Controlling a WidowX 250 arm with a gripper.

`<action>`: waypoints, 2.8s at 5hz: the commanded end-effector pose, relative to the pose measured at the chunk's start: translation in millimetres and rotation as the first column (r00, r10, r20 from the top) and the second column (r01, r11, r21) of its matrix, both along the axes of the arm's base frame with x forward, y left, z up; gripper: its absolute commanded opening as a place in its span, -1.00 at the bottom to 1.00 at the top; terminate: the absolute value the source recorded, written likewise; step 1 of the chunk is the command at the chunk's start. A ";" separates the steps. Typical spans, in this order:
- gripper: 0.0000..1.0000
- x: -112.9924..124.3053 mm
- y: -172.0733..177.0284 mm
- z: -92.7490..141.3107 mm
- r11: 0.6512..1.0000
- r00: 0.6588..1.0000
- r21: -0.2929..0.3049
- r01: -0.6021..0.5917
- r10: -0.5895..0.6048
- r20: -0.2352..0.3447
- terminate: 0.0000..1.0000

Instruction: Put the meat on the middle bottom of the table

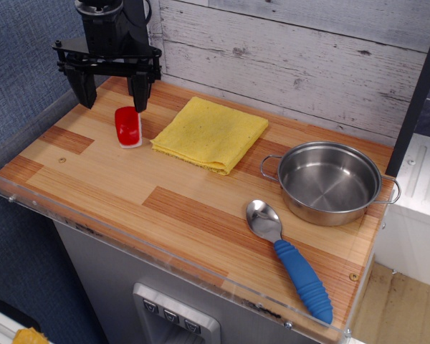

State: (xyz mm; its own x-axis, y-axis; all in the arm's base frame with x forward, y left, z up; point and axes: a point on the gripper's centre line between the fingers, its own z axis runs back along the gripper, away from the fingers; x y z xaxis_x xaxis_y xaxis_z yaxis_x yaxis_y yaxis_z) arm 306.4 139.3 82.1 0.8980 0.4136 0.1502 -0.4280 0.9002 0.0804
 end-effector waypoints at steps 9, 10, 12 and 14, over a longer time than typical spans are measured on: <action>-1.00 12.0 35.6 -39.2 0.959 0.959 -0.029 -0.282 0.282 0.009 -1.00; -1.00 12.0 34.0 -37.0 0.960 0.960 -0.026 -0.278 0.279 0.019 -1.00; -1.00 9.6 31.9 -19.4 0.961 0.960 0.002 -0.277 0.277 0.031 -1.00; -1.00 -23.1 26.7 4.4 0.921 0.920 0.050 -0.387 0.389 -0.048 -1.00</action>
